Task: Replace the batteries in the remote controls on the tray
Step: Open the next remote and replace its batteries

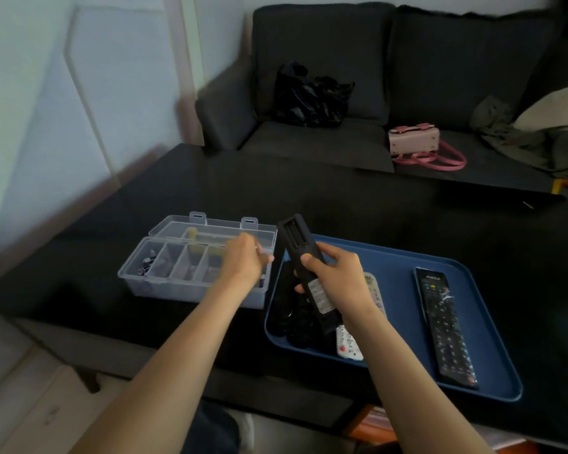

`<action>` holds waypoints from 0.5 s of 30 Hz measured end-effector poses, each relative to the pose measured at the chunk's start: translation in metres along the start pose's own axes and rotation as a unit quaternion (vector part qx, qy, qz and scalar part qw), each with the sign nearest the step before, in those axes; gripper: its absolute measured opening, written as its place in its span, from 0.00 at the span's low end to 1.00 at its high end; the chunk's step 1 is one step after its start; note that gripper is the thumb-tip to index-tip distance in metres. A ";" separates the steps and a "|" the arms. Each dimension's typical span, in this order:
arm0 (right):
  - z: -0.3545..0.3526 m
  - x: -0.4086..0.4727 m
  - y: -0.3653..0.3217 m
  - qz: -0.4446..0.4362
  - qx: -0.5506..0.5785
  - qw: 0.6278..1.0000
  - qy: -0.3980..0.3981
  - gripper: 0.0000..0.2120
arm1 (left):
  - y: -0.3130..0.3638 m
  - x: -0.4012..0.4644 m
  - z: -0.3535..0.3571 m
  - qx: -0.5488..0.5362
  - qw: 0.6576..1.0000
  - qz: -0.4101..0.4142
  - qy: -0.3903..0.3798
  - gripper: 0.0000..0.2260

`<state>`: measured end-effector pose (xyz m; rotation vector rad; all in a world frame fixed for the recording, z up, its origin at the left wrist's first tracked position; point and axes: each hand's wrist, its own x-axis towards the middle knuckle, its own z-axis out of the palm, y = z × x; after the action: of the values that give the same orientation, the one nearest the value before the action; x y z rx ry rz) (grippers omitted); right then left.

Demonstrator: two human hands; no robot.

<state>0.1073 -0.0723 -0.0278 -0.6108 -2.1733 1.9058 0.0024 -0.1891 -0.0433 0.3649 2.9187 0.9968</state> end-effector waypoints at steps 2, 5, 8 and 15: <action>0.001 -0.001 -0.004 -0.001 -0.007 1.000 0.000 0.14 | -0.001 -0.002 -0.004 0.015 1.000 -0.004 -0.022 0.12; 0.003 -0.002 -0.010 -0.002 -0.006 1.000 0.002 0.15 | -0.003 -0.004 -0.012 0.041 0.997 0.008 -0.064 0.08; 0.007 -0.004 -0.017 -0.007 -0.016 1.000 -0.003 0.15 | -0.004 -0.004 -0.022 0.014 0.995 -0.005 -0.095 0.15; 0.026 -0.008 -0.025 -0.011 -0.033 0.999 -0.016 0.15 | -0.012 -0.013 -0.035 -0.042 0.998 0.013 -0.051 0.11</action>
<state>0.0992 -0.1009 -0.0060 -0.5681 -2.2618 1.8515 0.0084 -0.2220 -0.0232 0.4384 2.7784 1.0673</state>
